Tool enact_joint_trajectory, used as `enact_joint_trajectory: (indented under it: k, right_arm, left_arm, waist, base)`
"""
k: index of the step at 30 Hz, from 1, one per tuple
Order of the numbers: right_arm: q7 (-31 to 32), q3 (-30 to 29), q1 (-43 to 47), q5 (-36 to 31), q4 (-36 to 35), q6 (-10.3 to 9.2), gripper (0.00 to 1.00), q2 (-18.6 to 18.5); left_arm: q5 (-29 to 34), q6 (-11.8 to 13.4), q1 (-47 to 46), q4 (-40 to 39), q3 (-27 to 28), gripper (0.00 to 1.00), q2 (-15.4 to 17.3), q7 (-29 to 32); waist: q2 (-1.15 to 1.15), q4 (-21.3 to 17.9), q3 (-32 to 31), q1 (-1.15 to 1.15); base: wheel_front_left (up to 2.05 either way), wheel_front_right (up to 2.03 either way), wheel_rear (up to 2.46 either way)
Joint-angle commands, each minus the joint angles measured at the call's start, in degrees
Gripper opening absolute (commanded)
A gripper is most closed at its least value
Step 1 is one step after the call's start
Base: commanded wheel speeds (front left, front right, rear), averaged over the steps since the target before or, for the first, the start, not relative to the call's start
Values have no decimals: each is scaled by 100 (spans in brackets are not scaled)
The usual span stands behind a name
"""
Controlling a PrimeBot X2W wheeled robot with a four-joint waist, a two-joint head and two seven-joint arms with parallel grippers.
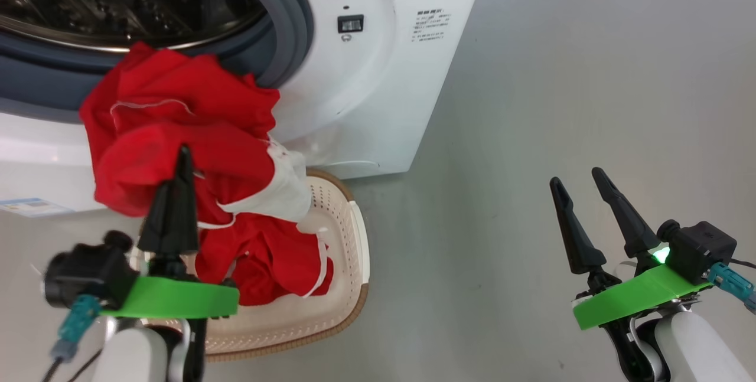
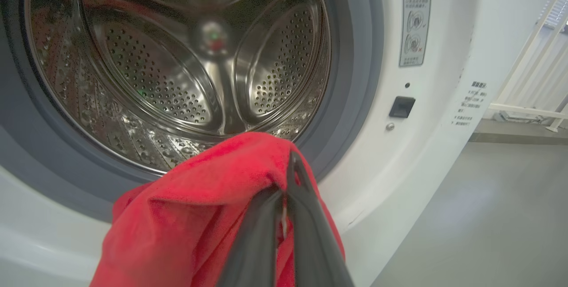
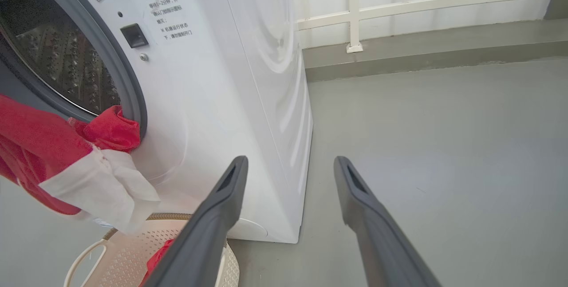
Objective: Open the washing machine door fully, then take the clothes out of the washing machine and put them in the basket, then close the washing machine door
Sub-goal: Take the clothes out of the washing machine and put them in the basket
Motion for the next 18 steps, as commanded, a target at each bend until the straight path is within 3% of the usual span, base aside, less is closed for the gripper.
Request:
enact_joint_trajectory:
  k: [1, 8, 18]
  right_arm:
    - [-37, 129, -37, -20, -149, 35, 100, -66]
    - [-37, 133, -200, -14, -176, 35, 100, -24]
    - [-37, 113, -427, -9, -224, 35, 100, 42]
  left_arm:
    - [43, 48, 106, -92, 138, 0, 88, -29]
    - [116, 95, -54, 819, 51, 0, 88, -29]
    - [247, -39, -603, 2297, 152, 0, 88, -29]
  waist:
    - [0, -21, 92, 0]
    - [0, -108, 432, 0]
    - [0, -223, 876, 0]
  base:
    - [0, 0, 0]
    - [0, 0, 0]
    - [0, 0, 0]
